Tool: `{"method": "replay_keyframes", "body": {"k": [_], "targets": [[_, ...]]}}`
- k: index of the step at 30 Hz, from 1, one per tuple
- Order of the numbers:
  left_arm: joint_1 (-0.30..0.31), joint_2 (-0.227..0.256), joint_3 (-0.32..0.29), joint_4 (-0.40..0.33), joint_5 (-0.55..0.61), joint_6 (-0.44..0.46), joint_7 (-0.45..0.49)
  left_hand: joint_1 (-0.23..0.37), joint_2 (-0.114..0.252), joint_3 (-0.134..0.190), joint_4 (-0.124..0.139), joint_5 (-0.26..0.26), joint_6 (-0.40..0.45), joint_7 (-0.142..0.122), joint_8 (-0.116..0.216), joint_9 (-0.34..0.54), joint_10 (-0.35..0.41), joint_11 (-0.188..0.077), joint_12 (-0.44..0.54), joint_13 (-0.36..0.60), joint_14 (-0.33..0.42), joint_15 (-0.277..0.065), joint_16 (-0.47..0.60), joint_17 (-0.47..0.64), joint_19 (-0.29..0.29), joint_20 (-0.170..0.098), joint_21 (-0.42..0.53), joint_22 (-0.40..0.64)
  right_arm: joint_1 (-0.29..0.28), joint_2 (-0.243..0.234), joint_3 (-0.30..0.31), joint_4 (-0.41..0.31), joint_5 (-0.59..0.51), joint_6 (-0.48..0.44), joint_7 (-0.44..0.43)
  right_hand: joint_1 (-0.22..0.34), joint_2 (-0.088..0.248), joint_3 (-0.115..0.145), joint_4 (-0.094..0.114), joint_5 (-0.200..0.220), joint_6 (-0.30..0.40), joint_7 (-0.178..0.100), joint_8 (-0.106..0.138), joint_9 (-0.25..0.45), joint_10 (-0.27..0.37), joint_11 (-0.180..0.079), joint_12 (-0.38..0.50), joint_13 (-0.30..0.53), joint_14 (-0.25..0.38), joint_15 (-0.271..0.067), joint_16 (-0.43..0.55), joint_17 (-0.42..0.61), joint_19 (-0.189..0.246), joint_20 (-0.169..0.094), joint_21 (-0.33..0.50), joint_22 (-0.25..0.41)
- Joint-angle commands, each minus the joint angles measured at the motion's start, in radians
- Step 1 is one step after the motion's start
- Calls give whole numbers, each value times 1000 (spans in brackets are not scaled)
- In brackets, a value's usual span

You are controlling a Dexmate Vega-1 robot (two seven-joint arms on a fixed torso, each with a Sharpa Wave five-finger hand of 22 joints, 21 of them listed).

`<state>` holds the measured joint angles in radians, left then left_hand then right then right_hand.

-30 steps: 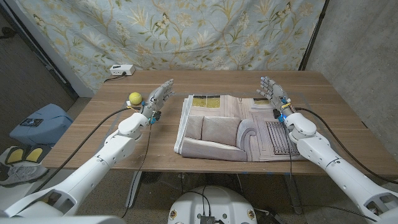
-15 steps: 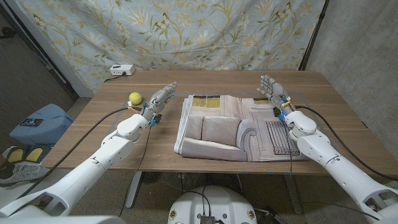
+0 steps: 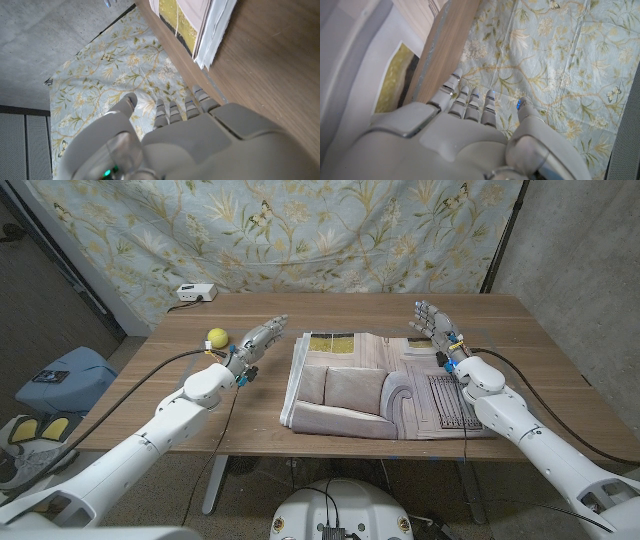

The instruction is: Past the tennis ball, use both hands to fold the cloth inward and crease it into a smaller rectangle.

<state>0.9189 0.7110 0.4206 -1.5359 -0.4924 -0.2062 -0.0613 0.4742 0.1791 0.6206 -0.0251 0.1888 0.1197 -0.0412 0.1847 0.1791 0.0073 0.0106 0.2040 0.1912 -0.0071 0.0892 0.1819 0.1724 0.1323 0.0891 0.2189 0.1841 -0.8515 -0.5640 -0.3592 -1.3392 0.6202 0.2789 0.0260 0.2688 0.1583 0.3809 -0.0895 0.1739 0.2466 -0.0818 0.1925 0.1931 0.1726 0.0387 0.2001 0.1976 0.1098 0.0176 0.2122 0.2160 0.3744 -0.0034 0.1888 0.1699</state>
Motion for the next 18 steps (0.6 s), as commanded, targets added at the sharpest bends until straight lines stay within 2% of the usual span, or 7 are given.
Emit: {"method": "replay_keyframes", "body": {"k": [1, 7, 18], "targets": [[8, 46, 13, -45, 54, -5, -18, 16, -1, 3, -10, 6, 10, -1, 4, 4, 6, -6, 10, 3, 1, 1, 0, 0, -2, -5, -3, 1, 15, -12, 4, 15, 3, 1, 19, 8, -4, 1, -5, 3, 9, 0, 6, 3, 8, -1, 3, 4, 2, 4, 2, 2, -1, 7, 6, 4], [-4, 83, 28, -71, 91, 8, -54, 23, -3, 4, -21, 9, 14, -5, 4, 4, 4, -8, 8, 2, -5, -4, -3, -1, -7, -9, -6, 0, 20, -35, 12, -3, 3, -14, 22, 8, -4, 1, -5, 3, 9, 0, 6, 3, 8, 0, 3, 4, 2, 3, 3, 2, -1, 7, 6, 4], [-31, 116, 56, -96, 123, 34, -118, 31, -8, 5, -37, 15, 8, -8, 1, 3, -1, -16, 6, 2, -11, -8, -5, -2, -15, -12, -10, -1, 44, -58, 12, -6, -2, -41, 40, 9, -4, 1, -6, 3, 9, -1, 6, 3, 9, 0, 4, 3, 1, 4, 3, 1, -2, 8, 6, 4]]}}
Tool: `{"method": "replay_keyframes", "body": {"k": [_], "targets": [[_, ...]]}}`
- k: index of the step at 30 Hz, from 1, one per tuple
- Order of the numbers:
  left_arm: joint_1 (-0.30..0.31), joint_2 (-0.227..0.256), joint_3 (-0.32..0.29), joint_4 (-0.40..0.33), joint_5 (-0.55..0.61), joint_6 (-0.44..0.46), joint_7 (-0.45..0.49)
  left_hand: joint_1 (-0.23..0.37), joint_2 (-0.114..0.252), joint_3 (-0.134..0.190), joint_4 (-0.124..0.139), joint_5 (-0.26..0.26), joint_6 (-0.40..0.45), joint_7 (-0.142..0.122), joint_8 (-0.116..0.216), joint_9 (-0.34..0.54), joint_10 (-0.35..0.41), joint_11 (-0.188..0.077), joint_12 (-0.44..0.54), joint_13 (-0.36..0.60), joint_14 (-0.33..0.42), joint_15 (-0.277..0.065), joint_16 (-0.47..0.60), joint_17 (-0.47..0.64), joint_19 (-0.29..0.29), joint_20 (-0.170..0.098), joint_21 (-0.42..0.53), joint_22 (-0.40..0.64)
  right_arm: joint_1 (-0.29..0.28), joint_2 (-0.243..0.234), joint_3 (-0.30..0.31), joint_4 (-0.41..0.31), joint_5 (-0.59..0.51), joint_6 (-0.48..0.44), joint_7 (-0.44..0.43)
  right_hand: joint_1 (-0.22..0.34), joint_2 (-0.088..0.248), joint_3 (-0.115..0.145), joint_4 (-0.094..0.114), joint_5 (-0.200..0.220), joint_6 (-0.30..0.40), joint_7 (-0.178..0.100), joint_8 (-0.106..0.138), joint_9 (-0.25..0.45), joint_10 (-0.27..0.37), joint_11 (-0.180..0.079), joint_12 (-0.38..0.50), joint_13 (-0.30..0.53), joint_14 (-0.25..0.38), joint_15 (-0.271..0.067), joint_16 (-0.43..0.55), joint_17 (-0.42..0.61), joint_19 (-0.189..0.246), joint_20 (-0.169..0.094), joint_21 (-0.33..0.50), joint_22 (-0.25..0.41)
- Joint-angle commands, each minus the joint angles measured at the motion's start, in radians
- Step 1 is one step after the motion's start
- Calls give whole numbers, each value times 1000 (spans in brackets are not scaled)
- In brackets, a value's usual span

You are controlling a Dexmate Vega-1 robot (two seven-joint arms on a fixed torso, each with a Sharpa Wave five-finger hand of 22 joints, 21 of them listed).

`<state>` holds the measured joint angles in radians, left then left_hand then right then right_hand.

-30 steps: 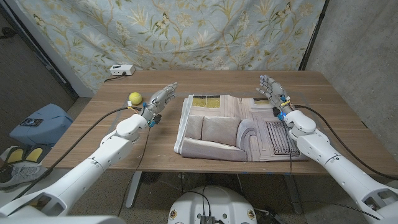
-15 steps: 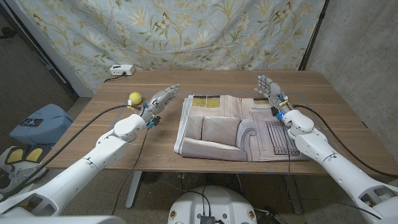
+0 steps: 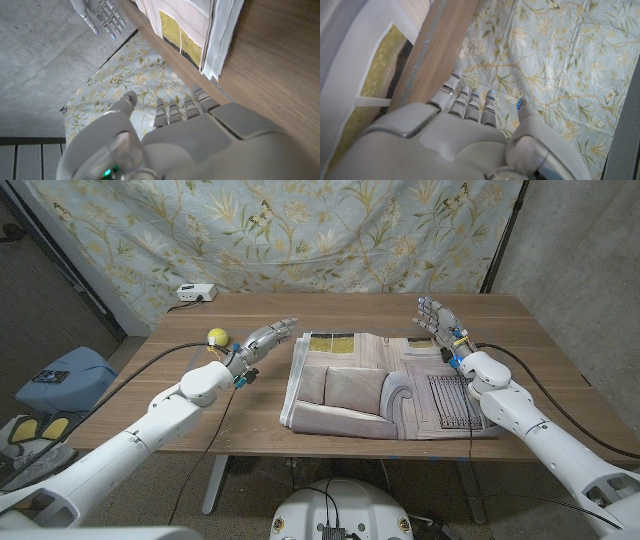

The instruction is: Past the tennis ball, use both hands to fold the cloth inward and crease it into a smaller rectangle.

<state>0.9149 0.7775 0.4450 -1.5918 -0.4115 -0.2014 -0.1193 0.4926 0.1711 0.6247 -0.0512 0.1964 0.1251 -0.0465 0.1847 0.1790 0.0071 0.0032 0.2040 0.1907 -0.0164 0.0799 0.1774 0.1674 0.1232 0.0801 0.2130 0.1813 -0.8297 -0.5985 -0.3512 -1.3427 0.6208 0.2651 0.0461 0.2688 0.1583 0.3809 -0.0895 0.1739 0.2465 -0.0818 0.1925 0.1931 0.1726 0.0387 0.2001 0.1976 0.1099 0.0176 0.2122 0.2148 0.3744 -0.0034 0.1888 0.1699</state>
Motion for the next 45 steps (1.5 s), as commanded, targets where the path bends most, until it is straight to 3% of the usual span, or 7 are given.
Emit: {"method": "replay_keyframes", "body": {"k": [1, 17, 45], "targets": [[-28, 50, 33, -44, 42, 34, -62, 13, 0, 1, -11, 8, 1, -2, 0, 3, 0, -9, 6, 2, -2, 2, 0, 3, -6, -3, -4, 2, 24, -23, 4, 1, -2, -25, 21, 9, -4, 1, -6, 3, 10, -1, 6, 3, 9, -1, 3, 3, 1, 4, 3, 3, -1, 8, 6, 4], [-25, 117, 42, -123, 79, 61, -116, 21, -1, 0, -26, 12, 5, 0, 1, 2, 6, -14, 7, 2, -1, -3, 1, 3, -5, -3, -4, 2, 52, -6, 1, 73, -2, 10, 53, 9, -4, 0, -7, 3, 10, 0, 6, 3, 8, 0, 3, 3, 1, 3, 4, 2, -1, 8, 7, 4], [103, 232, 2, -311, 194, 138, -6, 19, 0, -11, -33, 12, 10, 0, 2, 3, 14, -21, 9, 2, 3, -8, 5, 5, -3, -6, -4, 2, 47, -37, 16, 80, -4, 23, 67, 9, -4, -1, -8, 3, 11, -1, 6, 3, 9, -2, 3, 3, -1, 4, 4, 2, -4, 9, 6, 4]]}}
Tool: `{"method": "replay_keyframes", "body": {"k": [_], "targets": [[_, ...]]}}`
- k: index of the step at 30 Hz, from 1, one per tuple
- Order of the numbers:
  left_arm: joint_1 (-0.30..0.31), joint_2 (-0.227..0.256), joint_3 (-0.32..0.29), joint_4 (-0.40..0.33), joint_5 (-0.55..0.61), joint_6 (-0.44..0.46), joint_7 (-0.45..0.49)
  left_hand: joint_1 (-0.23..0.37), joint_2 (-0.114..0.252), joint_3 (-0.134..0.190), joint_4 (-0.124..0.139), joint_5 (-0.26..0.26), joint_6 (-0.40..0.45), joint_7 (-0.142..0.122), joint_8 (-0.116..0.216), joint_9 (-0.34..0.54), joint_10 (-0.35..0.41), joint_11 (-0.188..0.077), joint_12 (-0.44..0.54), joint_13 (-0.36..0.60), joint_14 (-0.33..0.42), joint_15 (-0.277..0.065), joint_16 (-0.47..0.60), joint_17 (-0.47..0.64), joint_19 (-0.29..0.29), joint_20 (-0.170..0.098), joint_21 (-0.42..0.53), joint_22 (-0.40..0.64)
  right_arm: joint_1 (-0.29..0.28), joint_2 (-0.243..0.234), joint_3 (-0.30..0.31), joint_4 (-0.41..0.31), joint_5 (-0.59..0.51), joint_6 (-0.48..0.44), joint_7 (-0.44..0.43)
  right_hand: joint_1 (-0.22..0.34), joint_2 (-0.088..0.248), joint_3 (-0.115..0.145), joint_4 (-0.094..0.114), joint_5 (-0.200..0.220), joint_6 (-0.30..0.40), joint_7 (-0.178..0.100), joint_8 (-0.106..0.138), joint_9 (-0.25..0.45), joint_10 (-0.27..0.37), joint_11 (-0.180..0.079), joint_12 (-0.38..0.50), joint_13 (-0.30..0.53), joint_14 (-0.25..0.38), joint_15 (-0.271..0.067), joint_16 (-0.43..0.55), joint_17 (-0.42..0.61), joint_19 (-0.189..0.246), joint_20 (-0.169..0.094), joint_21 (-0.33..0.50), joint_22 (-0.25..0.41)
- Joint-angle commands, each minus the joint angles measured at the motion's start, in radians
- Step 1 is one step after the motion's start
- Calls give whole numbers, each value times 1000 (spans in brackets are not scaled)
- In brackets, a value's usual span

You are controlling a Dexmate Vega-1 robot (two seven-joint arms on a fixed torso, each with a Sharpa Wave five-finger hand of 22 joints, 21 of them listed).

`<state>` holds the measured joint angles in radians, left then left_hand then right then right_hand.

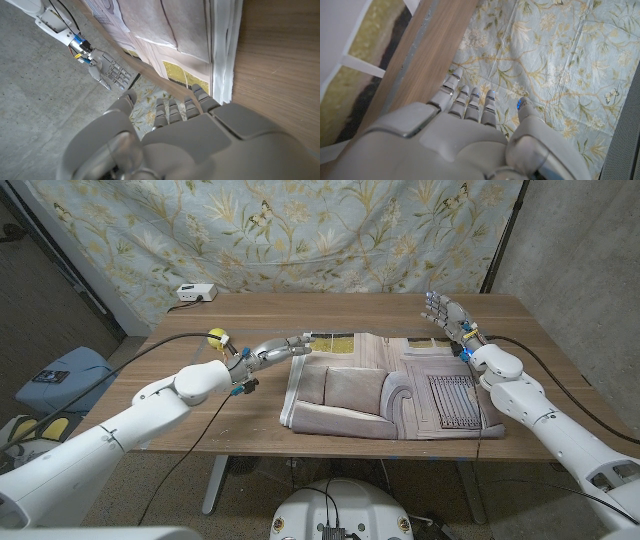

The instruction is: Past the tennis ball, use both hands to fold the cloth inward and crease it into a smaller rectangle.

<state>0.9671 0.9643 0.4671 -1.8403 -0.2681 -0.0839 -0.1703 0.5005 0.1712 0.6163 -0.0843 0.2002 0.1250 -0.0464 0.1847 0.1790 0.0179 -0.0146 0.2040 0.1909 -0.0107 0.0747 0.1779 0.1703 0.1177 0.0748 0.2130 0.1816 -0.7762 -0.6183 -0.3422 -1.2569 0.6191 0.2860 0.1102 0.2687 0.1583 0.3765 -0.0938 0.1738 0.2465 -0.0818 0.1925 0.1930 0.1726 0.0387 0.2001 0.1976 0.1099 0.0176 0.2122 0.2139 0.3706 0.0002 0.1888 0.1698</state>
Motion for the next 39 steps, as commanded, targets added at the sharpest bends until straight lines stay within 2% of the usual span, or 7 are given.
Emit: {"method": "replay_keyframes", "body": {"k": [1, 9, 28, 39], "targets": [[56, 50, -23, -67, 54, 20, 49, 9, 0, -4, 2, 7, 10, 0, 2, 3, 3, -3, 9, 2, -2, -3, 4, 3, 3, -1, -3, 2, -10, -20, 9, -10, -2, 1, 0, 9, -4, 4, -3, 3, 11, -1, 6, 3, 9, -1, 3, 3, -1, 4, 4, 3, 0, 5, 6, 4], [95, 99, -48, -136, 62, 80, 58, 8, 4, -8, 1, 8, 2, -6, -1, 3, -17, -4, 1, 2, -13, -3, 1, 3, -7, -5, -7, 2, -24, -32, 16, -30, 4, -6, -2, 9, -4, 3, -3, 3, 11, -1, 6, 3, 7, -1, 2, 3, -2, 6, 4, 3, -1, 6, 6, 4], [186, 178, -98, -224, 68, 100, 89, 14, 6, -8, -9, 12, -10, -2, -5, 2, -32, -2, -4, 2, -27, -7, -2, 2, -18, -11, -10, 2, -69, -68, 35, -82, 8, -33, -28, 8, -4, 3, -4, 3, 8, -2, 5, 3, 4, -1, 1, 3, -8, 9, 2, 3, -5, 9, 5, 4], [174, 205, -82, -229, 126, 82, 46, 12, 15, -11, -5, 15, -44, -1, -12, 2, -50, -2, -8, 2, -43, -5, -3, 4, -31, -11, -13, 2, -73, -102, 29, -114, -11, -85, -45, 8, -4, 2, -4, 3, 6, -3, 4, 3, 2, 0, 0, 3, -11, 8, 2, 2, -7, 8, 5, 4]]}}
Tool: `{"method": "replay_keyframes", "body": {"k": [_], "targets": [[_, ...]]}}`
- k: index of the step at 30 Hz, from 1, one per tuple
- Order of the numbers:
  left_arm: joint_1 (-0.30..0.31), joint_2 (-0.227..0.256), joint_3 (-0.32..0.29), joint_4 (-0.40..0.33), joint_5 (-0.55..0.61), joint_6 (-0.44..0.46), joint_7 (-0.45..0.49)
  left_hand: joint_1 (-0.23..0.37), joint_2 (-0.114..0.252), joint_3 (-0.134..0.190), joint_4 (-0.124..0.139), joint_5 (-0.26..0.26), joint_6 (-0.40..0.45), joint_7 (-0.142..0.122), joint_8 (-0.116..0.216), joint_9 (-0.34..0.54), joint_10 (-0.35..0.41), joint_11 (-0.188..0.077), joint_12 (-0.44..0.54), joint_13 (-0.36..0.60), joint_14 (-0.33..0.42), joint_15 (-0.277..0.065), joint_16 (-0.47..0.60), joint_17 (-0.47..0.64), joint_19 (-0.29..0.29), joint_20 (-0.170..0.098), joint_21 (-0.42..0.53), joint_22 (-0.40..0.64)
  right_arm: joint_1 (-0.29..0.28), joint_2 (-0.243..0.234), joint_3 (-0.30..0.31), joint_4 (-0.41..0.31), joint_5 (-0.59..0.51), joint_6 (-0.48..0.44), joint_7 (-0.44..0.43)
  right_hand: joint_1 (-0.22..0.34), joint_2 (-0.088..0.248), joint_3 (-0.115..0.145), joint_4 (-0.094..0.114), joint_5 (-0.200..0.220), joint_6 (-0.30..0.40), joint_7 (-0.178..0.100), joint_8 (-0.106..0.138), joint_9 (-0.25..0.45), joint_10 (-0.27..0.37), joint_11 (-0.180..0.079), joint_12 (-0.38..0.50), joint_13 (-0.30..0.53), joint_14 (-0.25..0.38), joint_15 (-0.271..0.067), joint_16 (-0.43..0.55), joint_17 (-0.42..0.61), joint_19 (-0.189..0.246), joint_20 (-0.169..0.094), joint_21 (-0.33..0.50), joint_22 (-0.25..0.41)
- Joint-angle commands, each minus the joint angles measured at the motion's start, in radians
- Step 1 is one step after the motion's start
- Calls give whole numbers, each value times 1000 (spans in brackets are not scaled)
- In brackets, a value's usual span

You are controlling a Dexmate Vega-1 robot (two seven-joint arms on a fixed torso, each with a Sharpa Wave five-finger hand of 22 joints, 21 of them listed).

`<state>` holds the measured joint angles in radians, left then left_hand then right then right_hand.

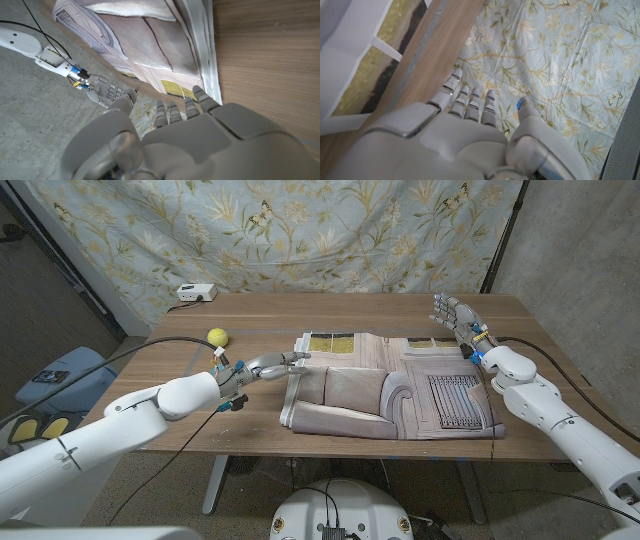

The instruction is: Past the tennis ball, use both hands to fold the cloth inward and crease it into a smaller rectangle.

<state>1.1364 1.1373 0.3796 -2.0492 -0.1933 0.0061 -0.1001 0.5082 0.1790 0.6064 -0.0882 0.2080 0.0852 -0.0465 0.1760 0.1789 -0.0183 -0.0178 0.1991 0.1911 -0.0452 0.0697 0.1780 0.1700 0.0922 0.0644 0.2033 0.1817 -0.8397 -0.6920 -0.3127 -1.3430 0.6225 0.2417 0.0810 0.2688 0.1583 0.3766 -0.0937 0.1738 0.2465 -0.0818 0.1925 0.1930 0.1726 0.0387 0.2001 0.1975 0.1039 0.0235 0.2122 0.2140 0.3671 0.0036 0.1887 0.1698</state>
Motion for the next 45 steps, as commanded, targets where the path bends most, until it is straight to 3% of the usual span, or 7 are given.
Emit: {"method": "replay_keyframes", "body": {"k": [1, 28, 37, 45], "targets": [[3, 36, 7, -21, 53, -5, -31, 5, 7, -1, -1, 7, -5, -1, -3, 2, -14, 0, -3, 2, -9, 0, -2, 4, -6, -1, -4, 2, -10, -30, 0, -29, -15, -43, -16, 8, -4, 2, -4, 3, 6, -3, 4, 3, 2, 0, 1, 3, -5, 2, 2, 2, -4, 5, 4, 4], [-15, 72, 32, -66, 122, 2, -108, 11, 14, 5, -1, 14, -15, 0, 1, 2, -23, -2, -2, 1, -18, -3, 0, 5, -16, -5, -4, 2, 21, -58, -20, -7, -41, -109, -14, 9, -4, 2, -5, 3, -2, -4, 2, 3, -4, -4, -1, 3, -13, 7, -1, 2, -11, 8, 3, 4], [14, 93, 22, -91, 140, 0, -91, 14, 15, 8, -1, 16, -12, -1, 4, 2, -21, -3, 0, 1, -17, -4, 1, 4, -18, -5, -3, 2, 1, -75, -15, -25, -53, -118, -40, 8, -4, 1, -5, 3, -10, -5, -1, 3, -12, -7, -3, 3, -20, 10, -2, 2, -16, 9, 2, 4], [26, 92, 22, -91, 156, -14, -83, 16, 16, 10, 0, 18, -8, -1, 6, 2, -19, -4, 2, 1, -16, -5, 3, 5, -19, -4, -3, 2, 0, -106, -26, -65, -88, -187, -83, 8, -4, 1, -6, 3, -12, -5, -1, 3, -15, -9, -4, 3, -22, 9, -3, 1, -18, 8, 2, 3]]}}
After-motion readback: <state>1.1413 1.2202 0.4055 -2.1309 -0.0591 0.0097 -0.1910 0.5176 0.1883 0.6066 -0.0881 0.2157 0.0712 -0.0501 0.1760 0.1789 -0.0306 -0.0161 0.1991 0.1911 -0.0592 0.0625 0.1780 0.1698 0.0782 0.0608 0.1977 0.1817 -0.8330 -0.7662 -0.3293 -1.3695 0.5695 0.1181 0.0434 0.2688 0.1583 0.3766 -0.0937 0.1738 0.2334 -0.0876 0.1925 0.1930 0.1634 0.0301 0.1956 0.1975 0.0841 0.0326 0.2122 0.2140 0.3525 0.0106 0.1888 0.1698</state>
